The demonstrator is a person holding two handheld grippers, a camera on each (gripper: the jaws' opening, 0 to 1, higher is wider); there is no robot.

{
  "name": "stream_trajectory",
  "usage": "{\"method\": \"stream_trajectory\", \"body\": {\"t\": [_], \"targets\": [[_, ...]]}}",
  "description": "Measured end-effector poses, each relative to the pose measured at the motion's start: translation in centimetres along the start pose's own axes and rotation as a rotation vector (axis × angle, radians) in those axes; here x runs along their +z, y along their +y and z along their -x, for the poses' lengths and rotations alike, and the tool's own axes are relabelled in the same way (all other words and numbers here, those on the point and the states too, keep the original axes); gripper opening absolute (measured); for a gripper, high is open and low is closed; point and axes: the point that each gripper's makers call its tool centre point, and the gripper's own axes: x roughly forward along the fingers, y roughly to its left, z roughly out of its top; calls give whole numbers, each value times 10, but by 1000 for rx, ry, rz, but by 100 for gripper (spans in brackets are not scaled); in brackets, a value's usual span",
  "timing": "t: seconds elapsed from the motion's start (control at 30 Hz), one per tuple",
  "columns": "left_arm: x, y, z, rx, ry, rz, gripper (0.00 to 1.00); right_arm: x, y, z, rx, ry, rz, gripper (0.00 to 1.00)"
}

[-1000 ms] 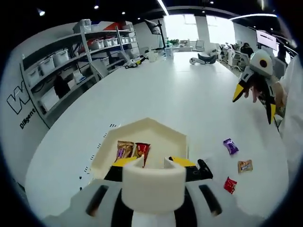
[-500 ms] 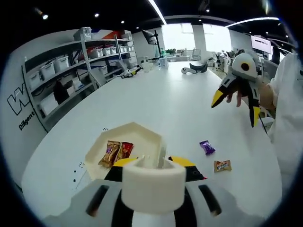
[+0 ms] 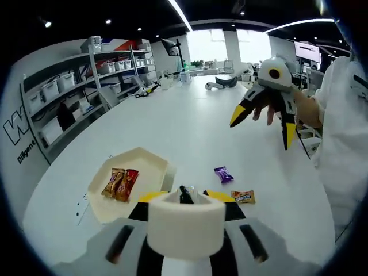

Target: Place the target food into the container with the food tongs after gripping and lifting it, then release it inside without dropping or visibly crushing the food.

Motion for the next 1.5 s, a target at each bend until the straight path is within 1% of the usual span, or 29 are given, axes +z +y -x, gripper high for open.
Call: {"method": "stream_trajectory", "body": {"t": [0.33,0.47,0.8,1.03,1.13,1.3,1.5], "targets": [[-3,-18,5,-34,-13,-13,20,0,5,2,1,0,5,69],[-6,-23,6,-51,-8,-19,21,0,7,2,2,1,6,69],[-18,-38,4,-125,21,-52,21,-2,8,0,5,5,6,69],[-25,-41,2,-155,32,-57,21,-3,8,-2,12,7,9,69],[-31,-42,0,-162,51,-68,21,-3,9,-2,14,6,9,69],[-40,-41,-4,-159,81,-87,21,-5,9,-3,17,6,8,69],[-45,-38,-8,-159,96,-92,21,-5,8,-4,18,5,7,69]]}}
